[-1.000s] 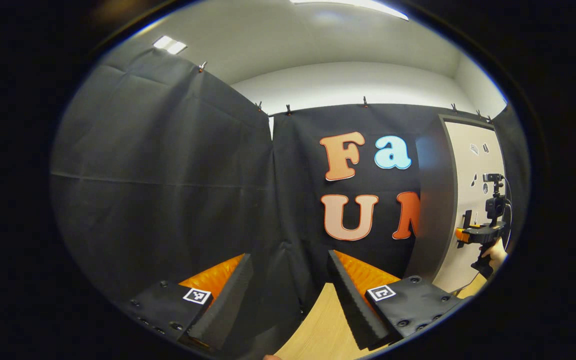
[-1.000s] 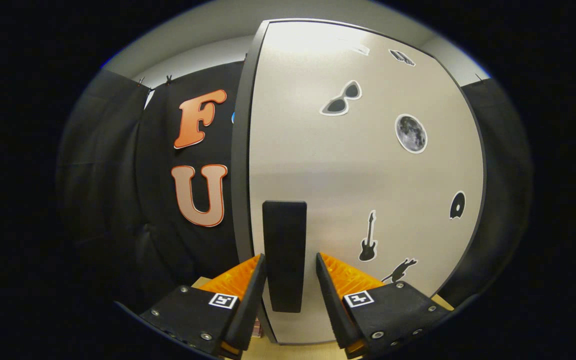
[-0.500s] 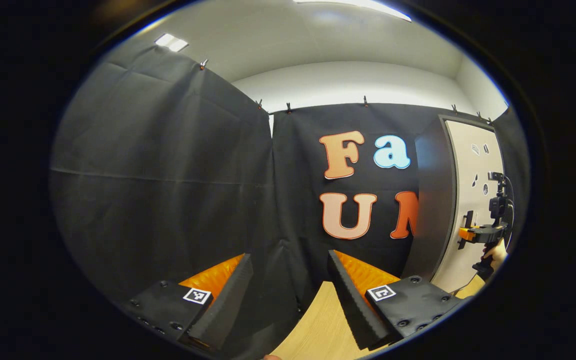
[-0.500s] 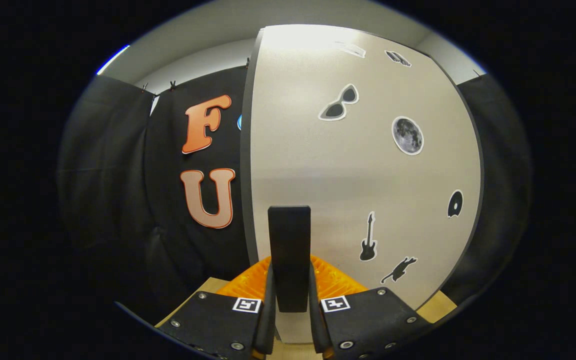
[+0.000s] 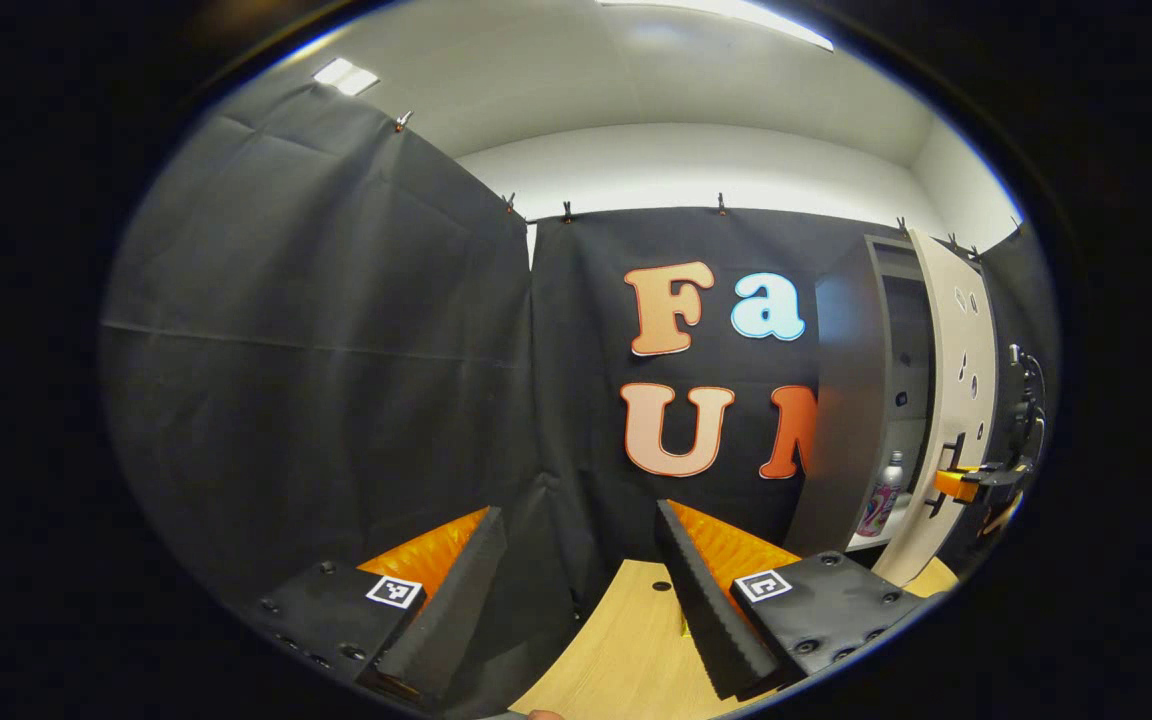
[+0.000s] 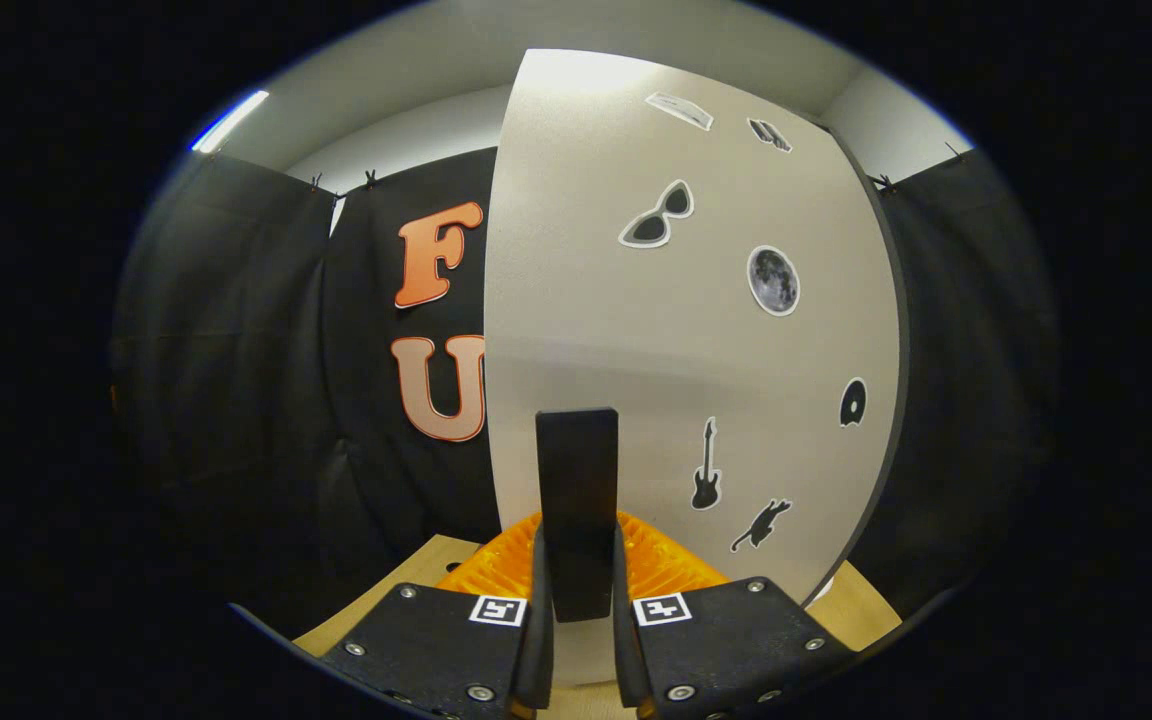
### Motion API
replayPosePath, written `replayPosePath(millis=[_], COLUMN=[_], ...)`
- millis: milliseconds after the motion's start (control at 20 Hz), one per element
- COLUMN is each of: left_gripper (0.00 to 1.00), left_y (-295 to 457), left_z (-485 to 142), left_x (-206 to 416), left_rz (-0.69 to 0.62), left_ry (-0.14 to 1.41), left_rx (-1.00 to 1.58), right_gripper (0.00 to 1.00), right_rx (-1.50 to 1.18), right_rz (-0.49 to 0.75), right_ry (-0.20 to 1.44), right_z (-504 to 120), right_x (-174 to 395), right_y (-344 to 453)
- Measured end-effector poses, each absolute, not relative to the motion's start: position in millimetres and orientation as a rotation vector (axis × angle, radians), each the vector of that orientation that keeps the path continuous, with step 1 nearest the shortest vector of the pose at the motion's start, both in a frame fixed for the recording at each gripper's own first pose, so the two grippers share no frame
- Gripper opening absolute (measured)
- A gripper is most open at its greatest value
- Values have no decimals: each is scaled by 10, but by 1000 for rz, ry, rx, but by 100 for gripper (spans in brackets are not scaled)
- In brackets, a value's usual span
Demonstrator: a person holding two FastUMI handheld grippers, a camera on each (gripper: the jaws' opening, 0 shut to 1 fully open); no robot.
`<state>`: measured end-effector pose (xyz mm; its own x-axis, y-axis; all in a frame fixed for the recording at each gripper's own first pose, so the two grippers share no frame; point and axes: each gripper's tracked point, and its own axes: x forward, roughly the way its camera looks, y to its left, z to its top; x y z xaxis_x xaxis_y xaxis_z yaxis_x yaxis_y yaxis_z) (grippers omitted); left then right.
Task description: Open the cabinet door with the right hand, grasp the bottle in the cabinet with the left hand and place it on the coaster, then close the cabinet door with the right hand.
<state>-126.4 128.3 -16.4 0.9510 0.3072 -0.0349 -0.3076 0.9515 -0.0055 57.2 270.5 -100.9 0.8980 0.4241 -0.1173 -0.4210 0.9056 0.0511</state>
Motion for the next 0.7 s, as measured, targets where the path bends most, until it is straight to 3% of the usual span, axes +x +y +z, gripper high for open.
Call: replayPosePath(millis=[700], left_gripper=[98], left_y=[618], left_z=[-236], left_x=[-841], left_rz=[177], left_ry=[52], left_rx=[5], right_gripper=[24], right_rx=[-3], right_rz=[421], right_ry=[134], right_z=[-989], right_x=[112], right_y=[2054])
